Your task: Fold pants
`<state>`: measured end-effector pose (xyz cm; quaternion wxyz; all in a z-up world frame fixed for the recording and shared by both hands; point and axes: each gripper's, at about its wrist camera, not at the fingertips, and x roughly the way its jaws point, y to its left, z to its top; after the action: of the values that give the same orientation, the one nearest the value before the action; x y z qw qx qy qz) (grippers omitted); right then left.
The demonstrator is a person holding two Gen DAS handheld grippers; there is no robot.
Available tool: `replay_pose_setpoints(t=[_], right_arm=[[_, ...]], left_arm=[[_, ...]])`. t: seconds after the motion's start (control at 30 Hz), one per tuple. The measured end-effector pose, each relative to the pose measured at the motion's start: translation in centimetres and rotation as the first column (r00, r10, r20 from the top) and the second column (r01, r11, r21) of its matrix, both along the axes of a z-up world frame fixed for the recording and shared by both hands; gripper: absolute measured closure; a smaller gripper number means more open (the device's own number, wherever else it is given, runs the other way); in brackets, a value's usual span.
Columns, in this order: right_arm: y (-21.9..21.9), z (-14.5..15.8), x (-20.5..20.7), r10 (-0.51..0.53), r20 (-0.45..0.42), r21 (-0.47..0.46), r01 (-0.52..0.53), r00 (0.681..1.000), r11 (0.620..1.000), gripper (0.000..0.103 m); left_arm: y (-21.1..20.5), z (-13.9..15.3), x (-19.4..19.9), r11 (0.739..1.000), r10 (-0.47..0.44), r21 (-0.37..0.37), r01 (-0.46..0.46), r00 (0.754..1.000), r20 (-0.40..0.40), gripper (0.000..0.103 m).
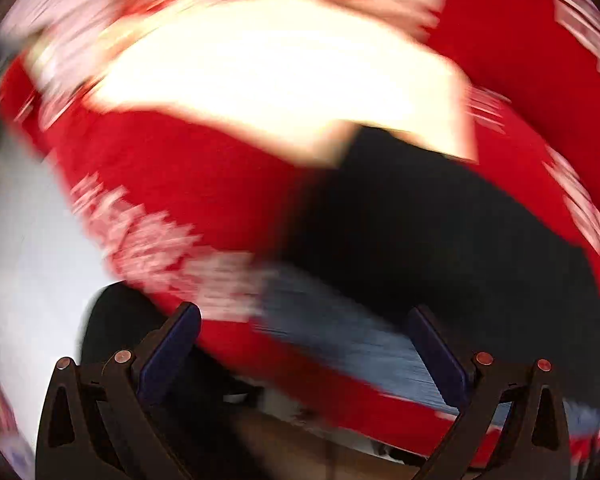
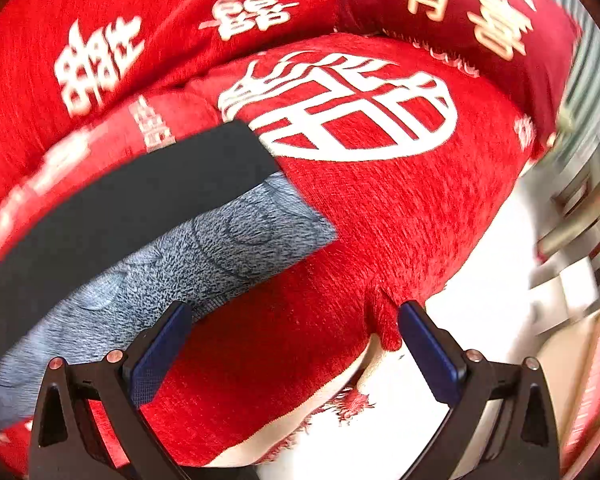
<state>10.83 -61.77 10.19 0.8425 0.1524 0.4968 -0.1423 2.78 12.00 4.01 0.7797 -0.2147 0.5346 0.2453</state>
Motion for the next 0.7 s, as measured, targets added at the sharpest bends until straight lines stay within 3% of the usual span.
replay_pose_setpoints(t=[0.03, 0.1, 0.17, 0.2, 0.3, 0.4, 0.53, 0.7], right_arm=[[-0.3, -0.4, -0.4, 0.027, 0.029, 0.09, -0.029, 0.999, 0.995, 0.0], [-0.3, -1.1, -0.9, 0.053, 0.064, 0.171, -0.063, 0.997, 0.983, 0.0], [0.7, -1.9, -1.1, 0.1, 0.09, 0.192, -0.116, 0.991, 0.975, 0.0], [1.4, -2.1, -1.2, 0.12, 0.107, 0.192, -0.139, 0.987, 0.972, 0.0], [3.1, -2.6, -0.8, 0.166, 0.158, 0.198, -0.196, 0.973, 0.96, 0.0], [4.5, -2.9, 0.5, 0.204, 0.192, 0.168, -0.237, 0.96, 0.957, 0.0], [4.1, -2.8, 2.7, 0.201, 0.242, 0.119, -0.235, 0.949, 0.965, 0.0], [2.1, -2.8, 4.4, 0.15, 0.303, 0.154, -0.203, 0.941, 0.967, 0.0]], left_arm=[[-3.0, 0.6, 1.5, 0.997, -0.08, -0.002, 0.08, 0.997, 0.013, 0.0], [-9.9, 1.5, 4.5, 0.966, -0.258, 0.002, 0.258, 0.965, 0.034, 0.0], [-17.1, 1.9, 7.1, 0.909, -0.416, 0.018, 0.416, 0.909, 0.038, 0.0], [-21.4, 1.8, 8.4, 0.868, -0.497, 0.024, 0.496, 0.867, 0.031, 0.0], [-29.9, 1.0, 11.0, 0.793, -0.609, 0.043, 0.608, 0.793, 0.005, 0.0], [-35.1, -0.2, 12.8, 0.745, -0.665, 0.058, 0.665, 0.746, -0.02, 0.0], [-39.6, -1.4, 14.9, 0.72, -0.689, 0.072, 0.69, 0.723, -0.043, 0.0], [-44.4, -3.1, 15.3, 0.724, -0.68, 0.076, 0.685, 0.728, -0.083, 0.0]])
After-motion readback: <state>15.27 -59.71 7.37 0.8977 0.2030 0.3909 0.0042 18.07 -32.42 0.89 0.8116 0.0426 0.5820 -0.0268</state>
